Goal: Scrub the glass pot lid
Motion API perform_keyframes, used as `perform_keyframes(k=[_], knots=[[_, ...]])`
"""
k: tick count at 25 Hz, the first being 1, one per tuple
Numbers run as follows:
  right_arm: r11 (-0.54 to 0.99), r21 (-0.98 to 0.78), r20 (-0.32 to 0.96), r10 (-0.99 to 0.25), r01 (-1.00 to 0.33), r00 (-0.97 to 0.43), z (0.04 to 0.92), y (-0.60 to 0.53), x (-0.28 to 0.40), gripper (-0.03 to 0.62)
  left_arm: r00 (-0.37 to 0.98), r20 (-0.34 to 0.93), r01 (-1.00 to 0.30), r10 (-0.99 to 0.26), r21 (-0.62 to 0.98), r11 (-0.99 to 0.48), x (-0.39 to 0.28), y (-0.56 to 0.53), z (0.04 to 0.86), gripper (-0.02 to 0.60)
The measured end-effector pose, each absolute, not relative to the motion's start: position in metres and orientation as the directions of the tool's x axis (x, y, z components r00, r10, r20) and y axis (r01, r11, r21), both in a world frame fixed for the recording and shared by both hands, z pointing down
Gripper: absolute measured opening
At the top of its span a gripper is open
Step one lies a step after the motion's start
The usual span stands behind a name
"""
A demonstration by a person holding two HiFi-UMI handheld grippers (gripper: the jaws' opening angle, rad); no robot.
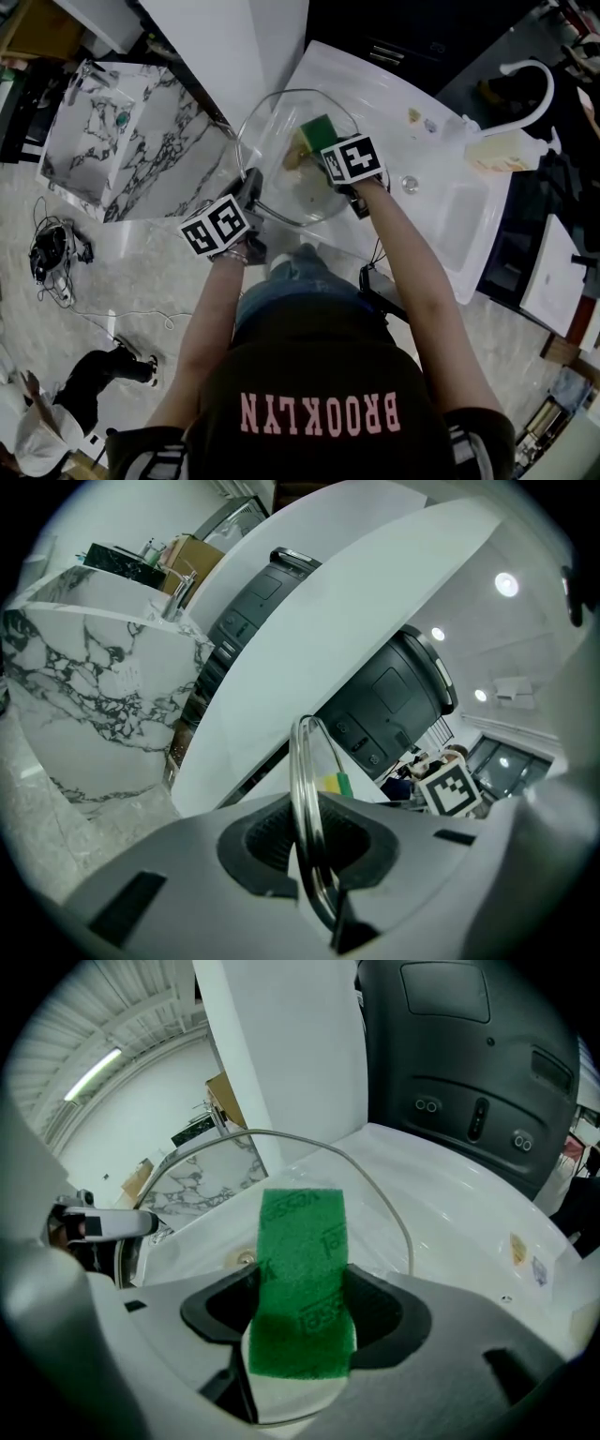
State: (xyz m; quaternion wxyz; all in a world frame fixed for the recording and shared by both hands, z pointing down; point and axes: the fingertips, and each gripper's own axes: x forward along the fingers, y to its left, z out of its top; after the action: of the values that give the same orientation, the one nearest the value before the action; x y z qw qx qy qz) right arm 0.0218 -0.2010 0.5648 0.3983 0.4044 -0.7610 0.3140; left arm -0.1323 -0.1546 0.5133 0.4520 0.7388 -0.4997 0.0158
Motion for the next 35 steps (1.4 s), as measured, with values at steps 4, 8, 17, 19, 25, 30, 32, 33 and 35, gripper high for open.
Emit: perform_keyframes(k=[4, 8, 17, 19, 25, 30, 32, 33, 35], knots=[[0.452, -0.12, 0.873, -0.376, -0.884, -0.311, 0.571, -0.206, 0.044, 0.279, 0.501, 0.474, -0.753, -0.724, 0.651, -0.095, -0.132, -0.156, 0.512, 0.035], [0.417, -0.103, 0.876, -0.393, -0.903, -0.281, 0.574, -0.211, 0.065, 0.279, 0.478, 0.48, -0.773, -0.735, 0.628, -0.092, -0.136, -0.158, 0.51, 0.035], [0.354, -0.197, 0.825, -0.444, -0.914, -0.35, 0.557, -0.214, 0.07, 0.281, 0.512, 0.479, -0.745, -0.713, 0.661, -0.09, -0.127, -0.154, 0.514, 0.035], [0.392, -0.221, 0.79, -0.465, -0.893, -0.4, 0.543, -0.213, 0.061, 0.281, 0.512, 0.479, -0.745, -0.713, 0.661, -0.091, -0.127, -0.154, 0.514, 0.035], [0.593, -0.246, 0.676, -0.461, -0.767, -0.574, 0.501, -0.199, 0.006, 0.281, 0.503, 0.475, -0.749, -0.722, 0.657, -0.089, -0.125, -0.153, 0.514, 0.035], [0.746, -0.172, 0.649, -0.406, -0.644, -0.643, 0.484, -0.183, -0.043, 0.281, 0.505, 0.477, -0.747, -0.72, 0.659, -0.088, -0.124, -0.15, 0.516, 0.035], [0.797, -0.115, 0.657, -0.387, -0.593, -0.647, 0.481, -0.179, -0.058, 0.281, 0.506, 0.482, -0.751, -0.715, 0.654, -0.09, -0.125, -0.149, 0.516, 0.035], [0.823, -0.079, 0.665, -0.378, -0.563, -0.645, 0.48, -0.177, -0.064, 0.281, 0.507, 0.484, -0.752, -0.713, 0.653, -0.091, -0.124, -0.149, 0.515, 0.037], [0.867, 0.004, 0.69, -0.362, -0.497, -0.627, 0.48, -0.175, -0.074, 0.281, 0.51, 0.484, -0.749, -0.711, 0.657, -0.09, -0.124, -0.148, 0.515, 0.037]])
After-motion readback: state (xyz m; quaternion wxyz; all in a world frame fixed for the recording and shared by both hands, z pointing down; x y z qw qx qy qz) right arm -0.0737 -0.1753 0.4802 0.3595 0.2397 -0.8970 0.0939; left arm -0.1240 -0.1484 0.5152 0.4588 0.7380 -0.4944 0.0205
